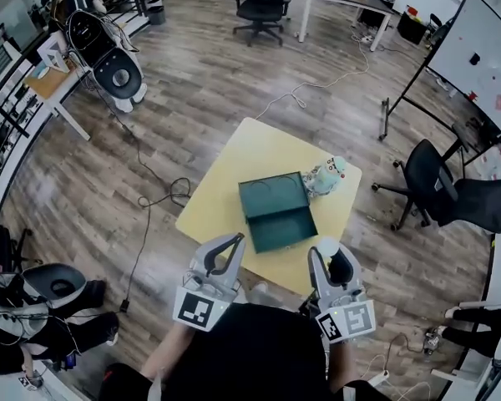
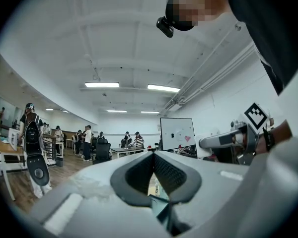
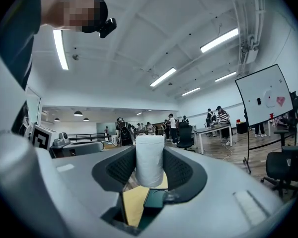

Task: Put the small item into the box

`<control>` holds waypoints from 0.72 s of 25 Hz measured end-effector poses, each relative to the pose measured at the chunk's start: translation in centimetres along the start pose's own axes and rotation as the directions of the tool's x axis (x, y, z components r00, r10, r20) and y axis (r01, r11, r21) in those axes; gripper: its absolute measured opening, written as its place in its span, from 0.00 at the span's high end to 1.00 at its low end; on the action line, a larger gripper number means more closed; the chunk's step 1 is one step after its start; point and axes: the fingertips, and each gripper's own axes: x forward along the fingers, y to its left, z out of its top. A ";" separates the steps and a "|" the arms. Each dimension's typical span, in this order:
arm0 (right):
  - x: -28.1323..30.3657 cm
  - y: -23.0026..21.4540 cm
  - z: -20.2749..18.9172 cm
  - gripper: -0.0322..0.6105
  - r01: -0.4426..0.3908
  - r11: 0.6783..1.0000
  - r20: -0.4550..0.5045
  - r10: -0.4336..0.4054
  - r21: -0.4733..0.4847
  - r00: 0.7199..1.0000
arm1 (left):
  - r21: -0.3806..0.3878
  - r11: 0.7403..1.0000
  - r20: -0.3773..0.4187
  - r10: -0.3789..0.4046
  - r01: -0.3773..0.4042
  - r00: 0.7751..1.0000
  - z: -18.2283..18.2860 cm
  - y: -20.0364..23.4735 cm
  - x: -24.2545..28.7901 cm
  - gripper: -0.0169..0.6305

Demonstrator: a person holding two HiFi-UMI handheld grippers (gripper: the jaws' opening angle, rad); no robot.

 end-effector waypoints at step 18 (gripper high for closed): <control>6.0 -2.6 -4.4 0.68 -0.022 1.000 -0.143 0.025 0.022 0.989 | -0.021 0.999 -0.039 -0.026 0.025 0.999 -2.8 2.6 5.1 0.97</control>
